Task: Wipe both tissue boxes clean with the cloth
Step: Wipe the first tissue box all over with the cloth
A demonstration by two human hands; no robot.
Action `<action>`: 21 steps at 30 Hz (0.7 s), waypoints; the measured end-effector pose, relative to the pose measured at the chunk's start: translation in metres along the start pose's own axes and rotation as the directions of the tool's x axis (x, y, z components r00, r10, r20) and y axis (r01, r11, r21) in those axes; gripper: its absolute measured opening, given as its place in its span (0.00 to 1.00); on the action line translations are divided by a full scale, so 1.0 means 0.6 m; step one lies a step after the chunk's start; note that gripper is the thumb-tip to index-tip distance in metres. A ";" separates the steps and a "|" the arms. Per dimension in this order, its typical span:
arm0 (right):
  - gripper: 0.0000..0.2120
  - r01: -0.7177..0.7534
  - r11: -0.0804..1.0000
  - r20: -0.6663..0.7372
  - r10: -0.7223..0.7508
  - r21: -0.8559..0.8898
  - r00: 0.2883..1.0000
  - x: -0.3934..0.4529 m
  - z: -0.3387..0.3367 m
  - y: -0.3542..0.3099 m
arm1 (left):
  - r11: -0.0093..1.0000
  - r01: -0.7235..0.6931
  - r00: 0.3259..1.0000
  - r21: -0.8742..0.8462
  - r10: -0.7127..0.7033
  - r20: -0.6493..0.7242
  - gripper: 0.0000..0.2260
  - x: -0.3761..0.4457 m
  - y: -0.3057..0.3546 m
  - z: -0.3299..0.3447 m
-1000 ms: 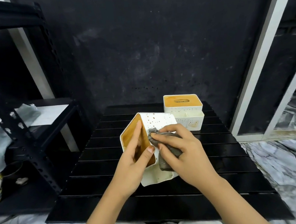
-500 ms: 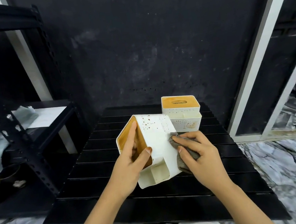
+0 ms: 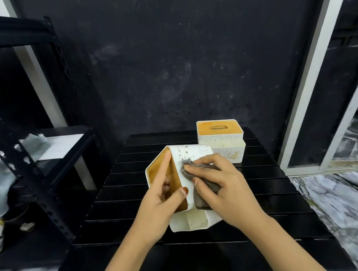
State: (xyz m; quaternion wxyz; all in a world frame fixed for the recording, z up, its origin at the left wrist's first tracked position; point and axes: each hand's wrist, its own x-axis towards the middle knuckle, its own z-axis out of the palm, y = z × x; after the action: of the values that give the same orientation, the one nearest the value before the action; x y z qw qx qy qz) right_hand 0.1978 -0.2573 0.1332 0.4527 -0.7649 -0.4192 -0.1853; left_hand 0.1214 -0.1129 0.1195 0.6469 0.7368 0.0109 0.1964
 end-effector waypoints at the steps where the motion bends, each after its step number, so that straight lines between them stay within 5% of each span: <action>1: 0.16 0.002 1.000 -0.002 -0.002 0.000 1.000 0.007 0.001 0.002 | 1.000 0.000 1.000 -0.001 0.000 -0.005 0.32 0.000 0.001 -0.001; 21: 0.15 0.044 0.999 -0.079 -0.044 -0.004 0.996 0.010 0.009 0.003 | 0.999 -0.008 0.999 0.036 0.006 0.037 0.33 0.006 0.001 0.000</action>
State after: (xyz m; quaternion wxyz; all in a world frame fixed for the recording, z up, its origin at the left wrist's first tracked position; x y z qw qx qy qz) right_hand 0.2019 -0.2501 0.1331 0.4638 -0.7481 -0.4175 -0.2256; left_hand 0.1247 -0.1122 0.1212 0.6329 0.7519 -0.0003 0.1846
